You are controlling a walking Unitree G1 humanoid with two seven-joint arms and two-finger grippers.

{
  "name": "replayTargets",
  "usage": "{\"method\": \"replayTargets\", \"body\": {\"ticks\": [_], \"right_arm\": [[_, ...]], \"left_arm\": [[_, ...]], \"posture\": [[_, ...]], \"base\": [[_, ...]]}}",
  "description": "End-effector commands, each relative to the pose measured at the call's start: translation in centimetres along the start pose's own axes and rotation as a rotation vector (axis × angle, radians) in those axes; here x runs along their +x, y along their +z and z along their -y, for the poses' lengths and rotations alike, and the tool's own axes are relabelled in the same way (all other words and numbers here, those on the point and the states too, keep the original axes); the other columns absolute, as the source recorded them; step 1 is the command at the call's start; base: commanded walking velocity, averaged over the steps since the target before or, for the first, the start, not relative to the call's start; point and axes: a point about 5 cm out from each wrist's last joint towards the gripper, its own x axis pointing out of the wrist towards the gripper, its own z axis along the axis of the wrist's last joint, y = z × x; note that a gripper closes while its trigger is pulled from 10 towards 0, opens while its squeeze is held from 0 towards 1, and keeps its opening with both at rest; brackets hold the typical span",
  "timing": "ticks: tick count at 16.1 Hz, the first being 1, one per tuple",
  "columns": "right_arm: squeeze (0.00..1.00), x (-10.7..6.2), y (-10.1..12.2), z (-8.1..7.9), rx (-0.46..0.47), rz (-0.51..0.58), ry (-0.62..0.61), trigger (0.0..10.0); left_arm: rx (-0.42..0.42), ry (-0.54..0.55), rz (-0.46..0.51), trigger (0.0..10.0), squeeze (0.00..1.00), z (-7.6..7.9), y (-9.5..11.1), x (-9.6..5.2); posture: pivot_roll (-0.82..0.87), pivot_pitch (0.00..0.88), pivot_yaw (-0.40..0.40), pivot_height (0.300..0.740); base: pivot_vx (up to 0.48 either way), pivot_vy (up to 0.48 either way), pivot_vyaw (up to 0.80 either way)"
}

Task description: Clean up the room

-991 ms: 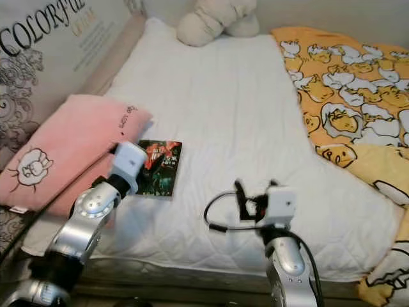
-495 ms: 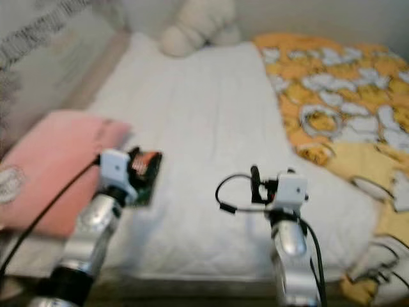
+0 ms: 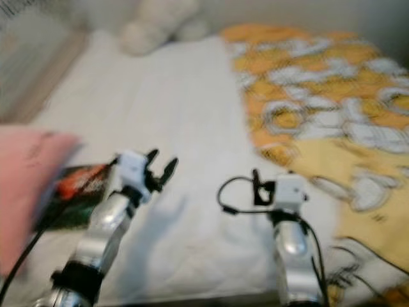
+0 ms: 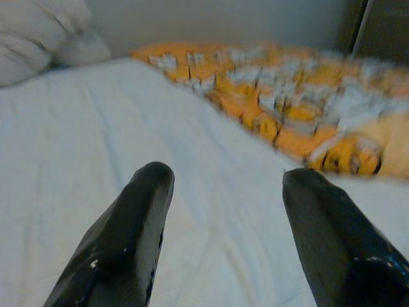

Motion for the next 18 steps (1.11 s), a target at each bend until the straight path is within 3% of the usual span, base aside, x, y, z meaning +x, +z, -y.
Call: {"method": "replayTargets", "body": {"ticks": [1, 2, 5, 9, 10, 13, 15, 18], "right_arm": [[0.0, -0.2, -0.1, -0.3, 0.018, 0.014, -0.015, 10.0], [0.0, -0.4, -0.2, 0.2, 0.019, 0.014, -0.043, 10.0], [0.0, -2.5, -1.3, 1.8, 0.024, -0.026, -0.091, 10.0], [0.0, -3.7, -2.4, 2.3, 0.003, -0.071, -0.09, 10.0], [0.0, -3.2, -2.2, 2.0, -0.004, -0.068, -0.071, 10.0], [0.0, -1.4, -1.2, 1.0, -0.043, -0.047, -0.035, 10.0], [0.0, -0.3, -0.7, 0.5, -0.058, -0.037, -0.023, 10.0], [0.0, 0.1, -0.5, 0.1, -0.028, -0.03, -0.011, 10.0]], "left_arm": [[-0.001, 0.075, -0.102, 10.0, 0.0, -1.7, -1.8, -0.8], [-0.028, 0.088, -0.096, 10.0, 1.0, -2.1, -1.9, -1.1], [-0.115, 0.164, -0.11, 10.0, 1.0, -2.9, -2.9, -2.6], [-0.104, 0.162, -0.117, 10.0, 1.0, -2.7, -3.1, -2.3], [-0.109, 0.151, -0.094, 10.0, 0.0, -2.6, -2.8, -1.9], [-0.071, 0.079, -0.059, 10.0, 0.0, -1.8, -2.3, -1.6], [-0.101, 0.051, -0.037, 10.0, 0.0, -1.1, -2.2, -1.4], [-0.101, 0.035, -0.035, 10.0, 0.0, -0.8, -2.2, -1.3]], "posture": [[-0.01, 0.0, 0.02, 0.74], [-0.01, 0.0, 0.019, 0.74], [-0.01, 0.0, 0.009, 0.74], [-0.01, 0.0, -0.005, 0.74], [0.0, 0.0, -0.009, 0.74], [0.0, 0.0, -0.008, 0.74], [0.0, 0.0, -0.009, 0.74], [0.0, 0.0, -0.009, 0.74]], "base": [[0.0, 0.0, -0.69], [0.0, 0.0, -0.68], [0.0, 0.0, -0.68], [0.0, 0.0, -0.69], [0.0, 0.0, -0.69], [0.191, -0.255, -0.21], [0.283, -0.384, 0.0], [0.281, -0.386, -0.6]]}}
